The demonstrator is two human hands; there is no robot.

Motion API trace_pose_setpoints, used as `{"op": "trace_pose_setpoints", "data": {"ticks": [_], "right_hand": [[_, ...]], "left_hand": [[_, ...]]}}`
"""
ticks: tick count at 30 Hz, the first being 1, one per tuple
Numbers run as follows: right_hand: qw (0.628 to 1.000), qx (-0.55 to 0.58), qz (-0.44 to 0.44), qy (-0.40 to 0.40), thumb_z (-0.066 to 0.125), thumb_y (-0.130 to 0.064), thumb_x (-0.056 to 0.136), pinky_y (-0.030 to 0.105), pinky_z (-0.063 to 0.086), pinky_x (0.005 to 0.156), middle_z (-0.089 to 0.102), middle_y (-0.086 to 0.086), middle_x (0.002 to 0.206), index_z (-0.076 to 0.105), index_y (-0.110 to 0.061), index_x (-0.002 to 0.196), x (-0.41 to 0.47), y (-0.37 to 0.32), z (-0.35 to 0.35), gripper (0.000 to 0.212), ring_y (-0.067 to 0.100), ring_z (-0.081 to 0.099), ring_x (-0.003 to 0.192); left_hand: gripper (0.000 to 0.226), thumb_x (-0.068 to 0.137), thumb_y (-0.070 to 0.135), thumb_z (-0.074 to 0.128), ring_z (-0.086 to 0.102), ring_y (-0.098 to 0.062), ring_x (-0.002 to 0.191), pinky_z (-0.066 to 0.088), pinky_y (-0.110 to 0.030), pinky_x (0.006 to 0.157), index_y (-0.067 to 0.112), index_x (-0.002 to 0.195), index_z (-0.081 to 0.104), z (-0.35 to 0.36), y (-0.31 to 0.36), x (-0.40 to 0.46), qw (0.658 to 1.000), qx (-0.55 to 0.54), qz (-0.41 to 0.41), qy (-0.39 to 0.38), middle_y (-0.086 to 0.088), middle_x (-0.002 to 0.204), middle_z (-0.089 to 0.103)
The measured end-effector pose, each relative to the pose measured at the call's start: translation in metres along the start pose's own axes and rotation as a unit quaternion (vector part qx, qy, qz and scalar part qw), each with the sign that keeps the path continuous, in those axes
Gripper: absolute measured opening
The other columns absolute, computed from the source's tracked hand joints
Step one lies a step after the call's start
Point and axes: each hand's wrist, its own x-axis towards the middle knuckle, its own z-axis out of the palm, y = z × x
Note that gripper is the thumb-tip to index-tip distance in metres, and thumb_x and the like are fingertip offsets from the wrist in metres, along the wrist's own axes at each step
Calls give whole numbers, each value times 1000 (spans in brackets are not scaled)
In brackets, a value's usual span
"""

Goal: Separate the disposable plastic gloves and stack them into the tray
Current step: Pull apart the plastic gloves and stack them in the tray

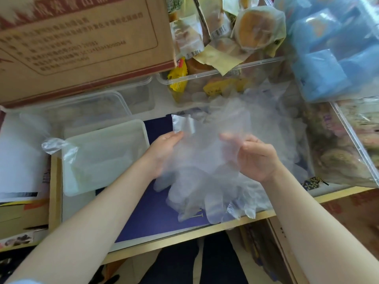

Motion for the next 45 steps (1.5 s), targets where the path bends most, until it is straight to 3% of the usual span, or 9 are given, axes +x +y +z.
{"op": "trace_pose_setpoints", "data": {"ticks": [6,12,18,23,28,31,37,41,45], "right_hand": [[935,-273,76,216,54,4,81,20,33,49,57,-5,57,60,-17,63,17,-3,-4,28,13,46,53],[861,-404,61,303,54,4,86,13,39,46,54,-1,67,57,-18,75,23,7,1,25,6,47,51],[797,-497,-6,341,65,-21,86,23,44,76,56,-5,105,52,-19,120,21,5,-2,37,13,54,91],[914,-329,54,229,65,-51,79,23,34,104,48,-6,139,35,-16,141,8,-10,-4,77,4,44,126],[969,-236,73,25,81,-52,56,18,52,71,73,-9,89,70,-18,98,-1,-34,12,55,5,68,83],[971,-229,59,14,79,-21,69,16,50,58,68,-6,67,75,-19,71,-4,-41,19,5,4,64,61],[843,-498,53,197,61,-11,89,10,35,46,56,-7,57,57,-15,70,3,-26,-10,20,-4,49,43],[860,-453,37,231,55,-4,92,14,38,53,59,-6,65,56,-16,76,2,-9,-28,20,-3,51,52],[845,-451,42,285,58,-17,92,30,41,62,59,7,83,55,-8,94,4,1,-42,9,17,54,69]], "left_hand": [[21,97,13,46,68,-12,67,54,-20,63,9,93,66,4,3,-5,999,33,-13,-37,-1,73,71],[70,89,65,27,60,-19,113,43,-34,102,15,124,60,2,4,-7,998,25,-25,-52,-6,121,65],[16,91,11,56,69,-11,86,52,-26,80,20,91,70,3,16,-18,976,180,113,-44,7,87,74],[20,78,22,57,65,-1,71,48,-13,68,24,70,75,0,35,-39,967,140,159,-140,10,74,71],[15,64,30,61,64,-4,56,51,-16,55,22,63,74,4,50,-58,970,17,153,-188,6,62,68],[20,77,29,58,64,-6,55,50,-16,52,21,67,73,6,47,-52,984,-4,143,-108,4,64,69],[15,83,24,60,61,-15,71,50,-27,66,10,88,56,-6,9,-32,984,149,54,-78,-6,81,67],[9,87,12,64,59,-23,79,48,-46,84,14,87,56,-13,-17,-20,954,287,67,-51,-21,89,66],[18,76,42,62,64,-35,87,48,-54,87,27,82,53,-7,-24,-14,942,325,85,-1,-13,89,69]]}}
